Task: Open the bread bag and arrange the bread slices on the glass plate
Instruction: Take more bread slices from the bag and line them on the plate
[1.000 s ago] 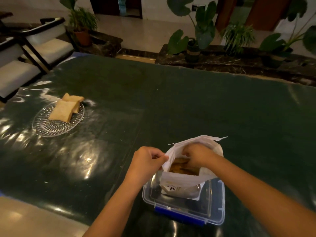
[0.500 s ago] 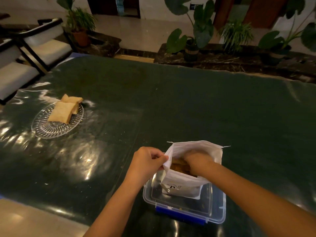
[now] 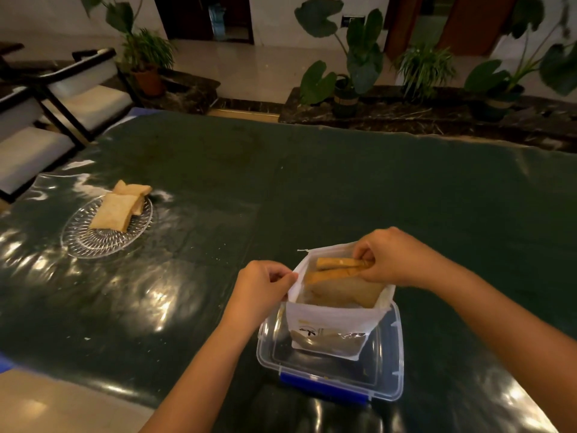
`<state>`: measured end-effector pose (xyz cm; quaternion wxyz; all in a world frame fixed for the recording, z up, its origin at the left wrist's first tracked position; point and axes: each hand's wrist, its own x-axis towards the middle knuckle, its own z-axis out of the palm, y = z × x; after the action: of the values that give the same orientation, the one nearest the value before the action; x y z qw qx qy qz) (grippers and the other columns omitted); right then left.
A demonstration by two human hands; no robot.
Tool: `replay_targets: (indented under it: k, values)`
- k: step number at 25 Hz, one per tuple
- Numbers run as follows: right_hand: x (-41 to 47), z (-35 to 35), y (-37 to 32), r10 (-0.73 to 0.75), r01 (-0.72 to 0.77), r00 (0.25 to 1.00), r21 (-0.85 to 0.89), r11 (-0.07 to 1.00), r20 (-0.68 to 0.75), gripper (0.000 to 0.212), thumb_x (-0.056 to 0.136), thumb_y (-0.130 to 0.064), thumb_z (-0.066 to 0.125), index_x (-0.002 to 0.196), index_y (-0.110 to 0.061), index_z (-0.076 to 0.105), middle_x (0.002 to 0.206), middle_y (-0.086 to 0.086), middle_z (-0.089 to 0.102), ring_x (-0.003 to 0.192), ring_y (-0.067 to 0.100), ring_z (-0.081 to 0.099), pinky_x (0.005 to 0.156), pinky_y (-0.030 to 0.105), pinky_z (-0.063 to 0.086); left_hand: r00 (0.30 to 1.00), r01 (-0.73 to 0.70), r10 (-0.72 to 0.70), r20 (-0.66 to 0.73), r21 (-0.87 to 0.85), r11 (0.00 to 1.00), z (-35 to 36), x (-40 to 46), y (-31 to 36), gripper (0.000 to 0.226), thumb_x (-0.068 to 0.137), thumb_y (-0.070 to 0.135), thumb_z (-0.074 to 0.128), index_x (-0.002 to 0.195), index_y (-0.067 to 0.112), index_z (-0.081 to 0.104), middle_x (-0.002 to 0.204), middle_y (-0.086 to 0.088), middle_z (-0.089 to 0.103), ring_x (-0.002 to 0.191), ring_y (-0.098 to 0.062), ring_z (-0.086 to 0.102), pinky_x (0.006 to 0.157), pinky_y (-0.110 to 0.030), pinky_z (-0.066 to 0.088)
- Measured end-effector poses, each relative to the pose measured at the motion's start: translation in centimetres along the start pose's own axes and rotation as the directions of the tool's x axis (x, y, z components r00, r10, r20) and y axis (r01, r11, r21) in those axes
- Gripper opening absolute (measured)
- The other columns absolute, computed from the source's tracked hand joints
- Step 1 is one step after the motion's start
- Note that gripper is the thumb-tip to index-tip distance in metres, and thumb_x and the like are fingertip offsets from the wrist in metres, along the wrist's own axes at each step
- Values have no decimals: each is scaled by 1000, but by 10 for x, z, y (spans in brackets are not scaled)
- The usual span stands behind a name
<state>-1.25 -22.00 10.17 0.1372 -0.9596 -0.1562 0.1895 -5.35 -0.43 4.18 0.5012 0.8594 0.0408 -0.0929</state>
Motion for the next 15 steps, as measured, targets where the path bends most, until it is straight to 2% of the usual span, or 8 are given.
replay_targets:
  k: [3, 5, 6, 8, 10, 11, 13, 15]
  values:
    - [-8, -8, 10, -12, 12, 1000, 132, 991, -2, 18, 72, -18, 70, 89, -24, 70, 87, -8, 69, 79, 5, 64, 70, 25, 57, 1000, 0, 0, -10, 8, 1000, 1, -1, -2, 31, 83, 19, 65, 58, 37, 69, 61, 10, 70, 60, -3, 66, 62, -27, 57]
    - [-12, -12, 13, -54, 55, 998, 171, 984, -10, 18, 72, -18, 71, 89, -25, 70, 88, -9, 70, 79, 2, 64, 70, 22, 57, 1000, -11, 11, -12, -27, 1000, 0, -3, -2, 16, 80, 22, 68, 80, 38, 71, 77, 17, 71, 76, -1, 67, 69, -23, 57]
    - [-15, -17, 13, -73, 75, 997, 190, 979, -18, 18, 73, -19, 71, 89, -26, 70, 88, -10, 71, 78, 1, 65, 69, 21, 57, 999, -31, 31, 8, -33, 999, -2, -4, 0, 27, 78, 26, 71, 102, 37, 66, 94, 21, 68, 91, 1, 65, 73, -17, 53]
    - [-23, -30, 13, -107, 113, 993, 223, 968, -41, 17, 73, -21, 72, 87, -29, 70, 86, -12, 71, 78, 0, 66, 67, 21, 58, 991, -106, 108, 79, -35, 994, -6, -6, 4, 73, 70, 33, 77, 132, 43, 39, 127, 24, 49, 117, 5, 47, 89, -13, 41]
    - [-30, -45, 10, -140, 153, 988, 260, 953, -67, 16, 72, -24, 73, 85, -31, 70, 83, -14, 71, 77, -2, 65, 66, 21, 58, 967, -229, 228, 114, 1, 973, -8, -9, 17, 91, 64, 40, 79, 134, 56, 22, 144, 26, 31, 129, 6, 29, 101, -19, 29]
    - [-33, -54, 9, -164, 180, 983, 277, 944, -80, 16, 71, -24, 73, 85, -32, 70, 82, -14, 71, 77, -4, 65, 65, 20, 58, 952, -286, 284, 112, 7, 958, -7, -11, 25, 90, 63, 41, 78, 132, 59, 23, 146, 25, 31, 131, 4, 29, 104, -23, 28]
    - [-39, -68, 5, -223, 245, 969, 300, 922, -107, 17, 71, -22, 73, 85, -31, 71, 80, -14, 71, 77, -5, 65, 65, 20, 58, 924, -361, 369, 98, -89, 928, -5, -13, 38, 72, 68, 30, 78, 123, 56, 41, 130, 24, 53, 122, 2, 46, 103, -27, 40]
    - [-43, -79, 1, -273, 301, 953, 317, 899, -131, 17, 71, -21, 73, 85, -30, 72, 81, -13, 72, 77, -5, 65, 65, 20, 57, 909, -389, 414, 56, -248, 887, -5, -15, 46, 49, 74, 13, 74, 107, 46, 60, 105, 19, 69, 104, -4, 62, 88, -26, 54]
